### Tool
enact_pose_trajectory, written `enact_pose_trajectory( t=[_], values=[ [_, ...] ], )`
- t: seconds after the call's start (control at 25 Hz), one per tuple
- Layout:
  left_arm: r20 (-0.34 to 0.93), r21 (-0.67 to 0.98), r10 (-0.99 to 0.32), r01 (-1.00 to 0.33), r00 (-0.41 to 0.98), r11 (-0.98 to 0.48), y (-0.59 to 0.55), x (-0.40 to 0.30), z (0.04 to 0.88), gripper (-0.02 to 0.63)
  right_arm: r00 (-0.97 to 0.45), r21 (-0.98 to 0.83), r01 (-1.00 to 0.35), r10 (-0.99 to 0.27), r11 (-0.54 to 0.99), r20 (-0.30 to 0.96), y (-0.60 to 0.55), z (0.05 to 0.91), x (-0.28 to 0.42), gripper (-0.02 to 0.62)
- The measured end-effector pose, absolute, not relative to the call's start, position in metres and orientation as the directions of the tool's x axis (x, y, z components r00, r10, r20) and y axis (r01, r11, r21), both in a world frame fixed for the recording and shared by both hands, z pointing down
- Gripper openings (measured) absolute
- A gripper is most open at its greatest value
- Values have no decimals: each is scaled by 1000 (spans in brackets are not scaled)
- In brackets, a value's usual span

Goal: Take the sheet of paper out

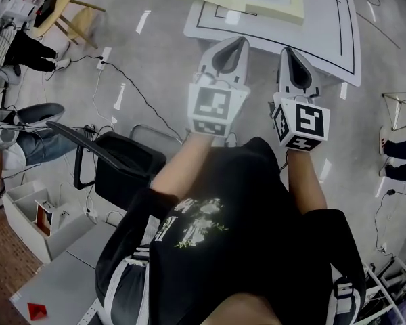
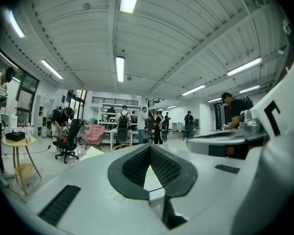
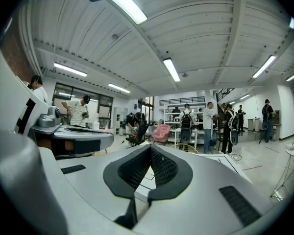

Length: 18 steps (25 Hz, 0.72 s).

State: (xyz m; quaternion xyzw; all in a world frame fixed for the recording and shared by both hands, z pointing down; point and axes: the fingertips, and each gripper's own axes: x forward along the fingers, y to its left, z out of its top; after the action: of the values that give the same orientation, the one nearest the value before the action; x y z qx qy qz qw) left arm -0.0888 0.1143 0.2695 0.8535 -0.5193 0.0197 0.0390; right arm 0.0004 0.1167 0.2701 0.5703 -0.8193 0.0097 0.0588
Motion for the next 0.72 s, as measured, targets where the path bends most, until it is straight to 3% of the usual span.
enact_pose_trajectory(
  t=[0.72],
  values=[
    [99,32,-880,-885,464,-464,64,-72,284,-11,-318,31,-946,-942,323,109,63,285,25,0]
  ],
)
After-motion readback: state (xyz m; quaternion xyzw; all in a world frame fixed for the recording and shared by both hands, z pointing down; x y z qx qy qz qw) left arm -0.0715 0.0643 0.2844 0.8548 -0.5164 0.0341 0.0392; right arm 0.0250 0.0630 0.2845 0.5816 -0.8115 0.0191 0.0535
